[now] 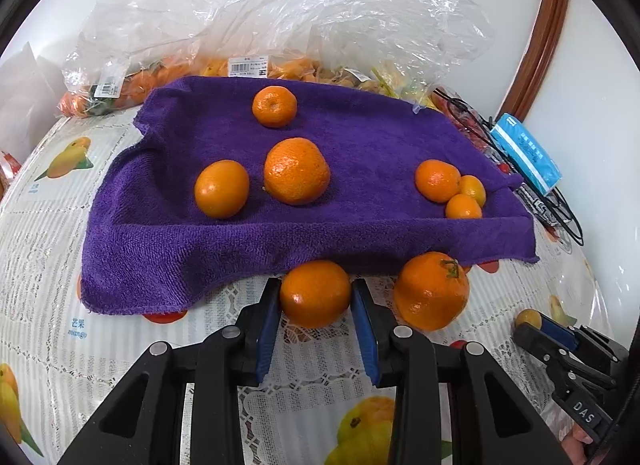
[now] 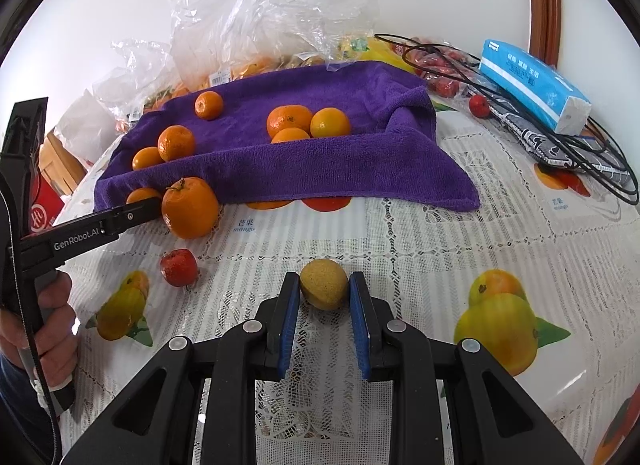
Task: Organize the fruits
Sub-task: 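Grasp an orange with the left gripper while the right gripper grasps the small yellow fruit, then lift and carry the orange and the yellow fruit over the purple towel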
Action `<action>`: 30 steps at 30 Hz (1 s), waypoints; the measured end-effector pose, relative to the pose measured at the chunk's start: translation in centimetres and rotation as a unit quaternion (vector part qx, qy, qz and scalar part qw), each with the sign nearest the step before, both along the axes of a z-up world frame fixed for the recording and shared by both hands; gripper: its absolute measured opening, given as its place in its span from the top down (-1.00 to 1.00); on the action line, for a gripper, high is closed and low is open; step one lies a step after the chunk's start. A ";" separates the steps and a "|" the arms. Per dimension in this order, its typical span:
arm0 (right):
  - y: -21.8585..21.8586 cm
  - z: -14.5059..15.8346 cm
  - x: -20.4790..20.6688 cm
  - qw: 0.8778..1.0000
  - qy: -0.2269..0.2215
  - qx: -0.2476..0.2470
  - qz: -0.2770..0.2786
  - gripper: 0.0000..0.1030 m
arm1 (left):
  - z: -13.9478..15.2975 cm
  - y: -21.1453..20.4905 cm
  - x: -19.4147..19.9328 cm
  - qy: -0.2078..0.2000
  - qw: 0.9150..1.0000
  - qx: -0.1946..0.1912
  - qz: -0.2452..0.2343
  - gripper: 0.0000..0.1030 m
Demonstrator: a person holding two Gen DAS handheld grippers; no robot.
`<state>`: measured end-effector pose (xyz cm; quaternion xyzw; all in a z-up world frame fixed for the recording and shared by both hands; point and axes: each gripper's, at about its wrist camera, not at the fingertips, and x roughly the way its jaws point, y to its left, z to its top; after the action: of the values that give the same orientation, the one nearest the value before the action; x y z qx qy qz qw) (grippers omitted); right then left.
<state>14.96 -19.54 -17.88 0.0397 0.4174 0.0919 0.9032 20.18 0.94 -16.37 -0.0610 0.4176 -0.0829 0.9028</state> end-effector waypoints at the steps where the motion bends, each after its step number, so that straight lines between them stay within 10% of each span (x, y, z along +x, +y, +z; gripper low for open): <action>1: 0.0 0.0 0.0 1.000 0.000 -0.002 0.000 0.51 | 0.0 0.0 0.0 0.000 1.000 -0.002 -0.002 0.36; 30: -0.1 0.5 -0.6 0.999 -0.017 -0.027 -0.036 0.52 | 2.0 0.8 -2.7 -0.031 0.998 -0.046 -0.020 0.36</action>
<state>14.31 -19.61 -17.36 0.0289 0.4024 0.0491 0.9137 17.50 1.69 -14.38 -0.0915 0.3866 -0.1217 0.9096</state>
